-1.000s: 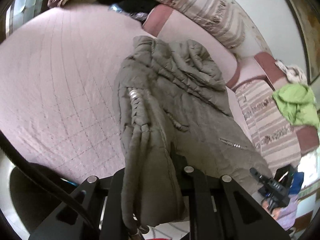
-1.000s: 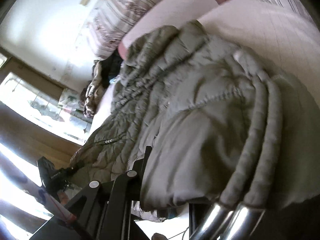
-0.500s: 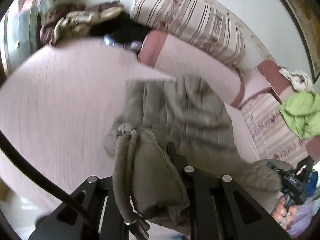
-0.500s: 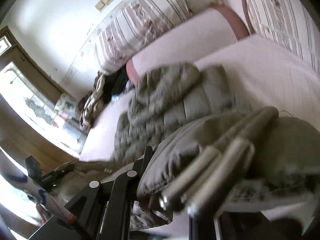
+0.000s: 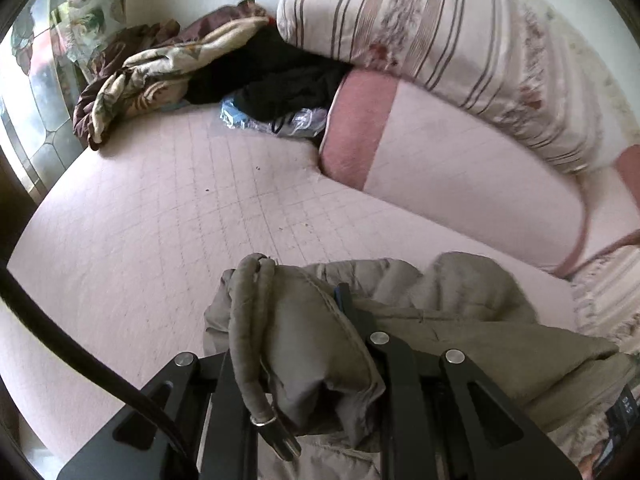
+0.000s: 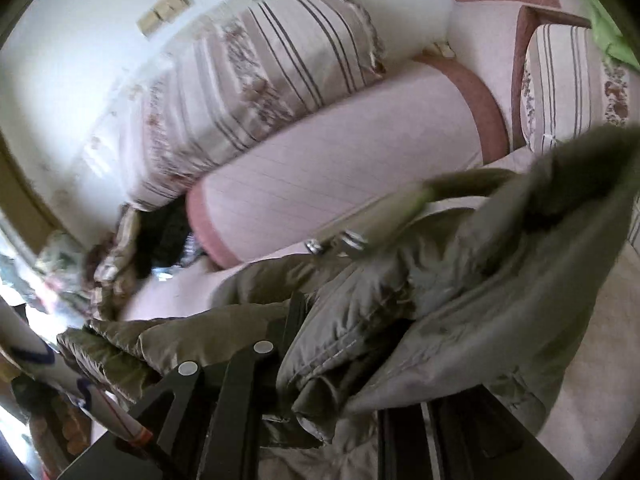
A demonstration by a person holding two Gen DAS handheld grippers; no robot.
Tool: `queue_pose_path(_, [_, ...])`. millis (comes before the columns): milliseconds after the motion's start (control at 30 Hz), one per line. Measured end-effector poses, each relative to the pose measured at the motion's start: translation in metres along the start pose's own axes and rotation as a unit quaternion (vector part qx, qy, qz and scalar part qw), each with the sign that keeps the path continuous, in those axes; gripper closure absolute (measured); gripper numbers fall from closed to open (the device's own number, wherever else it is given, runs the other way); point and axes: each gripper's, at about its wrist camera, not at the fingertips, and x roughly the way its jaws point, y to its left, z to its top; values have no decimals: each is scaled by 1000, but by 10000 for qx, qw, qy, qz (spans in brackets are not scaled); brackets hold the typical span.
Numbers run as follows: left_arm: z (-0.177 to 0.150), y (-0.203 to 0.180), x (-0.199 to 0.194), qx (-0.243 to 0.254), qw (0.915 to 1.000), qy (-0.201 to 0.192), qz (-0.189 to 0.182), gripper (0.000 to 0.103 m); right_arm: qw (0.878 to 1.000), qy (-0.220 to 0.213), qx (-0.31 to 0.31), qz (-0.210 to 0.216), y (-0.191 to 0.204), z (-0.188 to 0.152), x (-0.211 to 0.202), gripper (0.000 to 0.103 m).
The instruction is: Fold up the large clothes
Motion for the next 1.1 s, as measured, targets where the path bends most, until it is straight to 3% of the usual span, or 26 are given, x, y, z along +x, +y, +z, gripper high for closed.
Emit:
queue_pose_path(200, [3, -24, 72, 281, 9979, 145, 567, 84, 9990, 259, -8, -370, -15, 4, 61, 86])
queue_pose_path(433, [-8, -38, 108, 548, 9947, 158, 853, 82, 9979, 417, 241, -436, -41, -8, 96, 81])
queue_pose_path(500, [-6, -35, 98, 586, 9954, 136, 747, 79, 9973, 492, 375, -407, -45, -9, 100, 79])
queue_pose_path(567, [-3, -23, 74, 398, 9987, 27, 306, 73, 9972, 502, 531, -164, -49, -8, 91, 72])
queue_pose_path(633, [2, -5, 52, 72, 9995, 1, -315, 60, 9962, 377, 737, 285, -55, -4, 73, 59])
queue_pose_path(667, [4, 1, 44, -61, 9986, -15, -533, 47, 9944, 339, 844, 532, -59, -2, 64, 55])
queue_pose_path(700, [7, 7, 34, -207, 9971, -66, -732, 37, 9921, 330, 947, 751, -62, -1, 57, 45])
queue_pose_path(733, [9, 14, 21, -344, 9957, -180, -844, 34, 9893, 320, 1035, 973, -65, -1, 49, 31])
queue_pose_path(800, [11, 21, 2, -487, 9930, -340, -1020, 30, 9882, 136, 1064, 1094, -65, -3, 33, 19])
queue_pose_path(867, [12, 22, -12, -524, 9905, -354, -1221, 29, 9904, -73, 866, 1074, -58, -5, 19, 14])
queue_pose_path(933, [6, 13, -25, -380, 9907, -415, -1238, 29, 9958, -265, 371, 792, -46, -10, 4, 14])
queue_pose_path(1100, [-27, -49, -24, 647, 9929, -426, -899, 29, 9951, -346, -930, -18, -10, -38, 3, 16])
